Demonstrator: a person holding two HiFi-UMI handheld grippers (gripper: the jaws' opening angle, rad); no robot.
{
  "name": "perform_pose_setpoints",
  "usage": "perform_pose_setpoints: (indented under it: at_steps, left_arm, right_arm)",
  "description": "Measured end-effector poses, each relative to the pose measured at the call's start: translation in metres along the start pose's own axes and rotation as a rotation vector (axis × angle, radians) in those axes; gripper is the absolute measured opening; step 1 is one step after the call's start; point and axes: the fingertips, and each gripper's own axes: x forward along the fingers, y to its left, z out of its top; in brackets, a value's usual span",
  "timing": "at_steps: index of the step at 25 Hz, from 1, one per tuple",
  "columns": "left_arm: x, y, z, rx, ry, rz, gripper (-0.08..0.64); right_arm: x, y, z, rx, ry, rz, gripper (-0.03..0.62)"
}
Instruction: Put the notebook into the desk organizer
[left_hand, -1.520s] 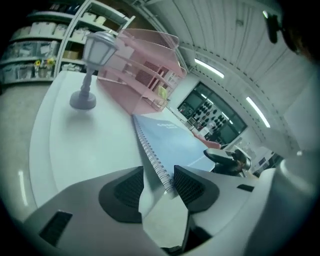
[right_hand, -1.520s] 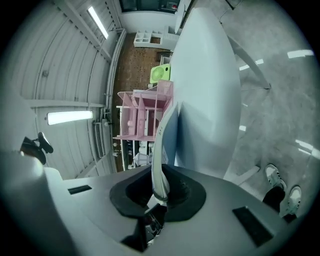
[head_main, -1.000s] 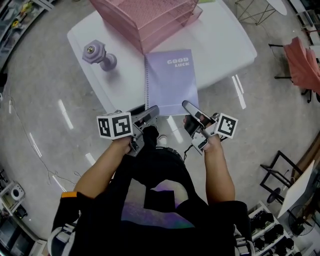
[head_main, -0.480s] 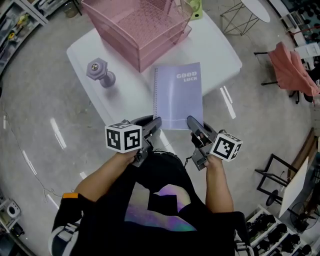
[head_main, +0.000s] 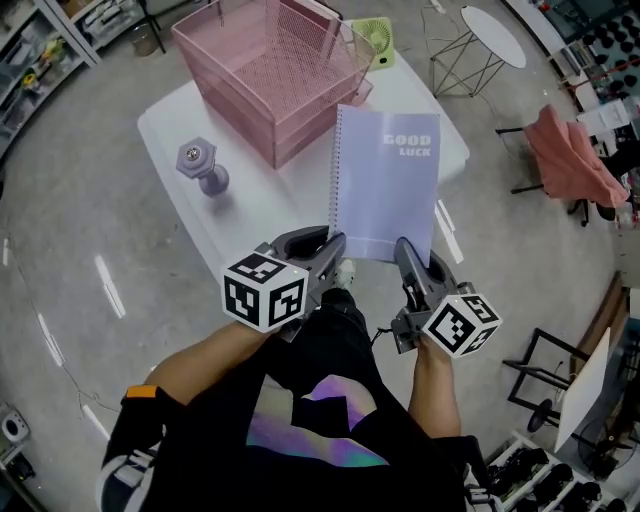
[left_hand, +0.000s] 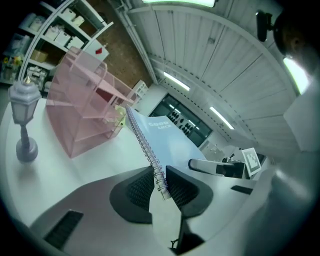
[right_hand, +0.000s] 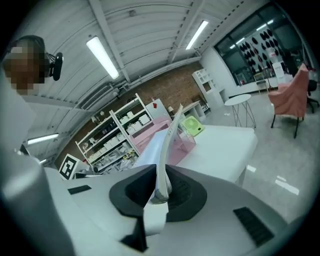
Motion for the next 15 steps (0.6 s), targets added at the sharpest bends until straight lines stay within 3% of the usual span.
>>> perform_pose_setpoints:
  at_steps: [8, 15]
  left_arm:
    - [0.002, -0.002, 0.071, 0.063, -0.169, 0.136, 0.075]
    - [-0.004, 0.023, 0.142, 0.084, -0.314, 0.382, 0.077]
  right_arm:
    - [0.032, 0.012, 0.072, -0.213, -0.029, 0.109, 0.052]
    - [0.1, 0.032, 0.135, -0.369, 0.02, 0.297, 0.057]
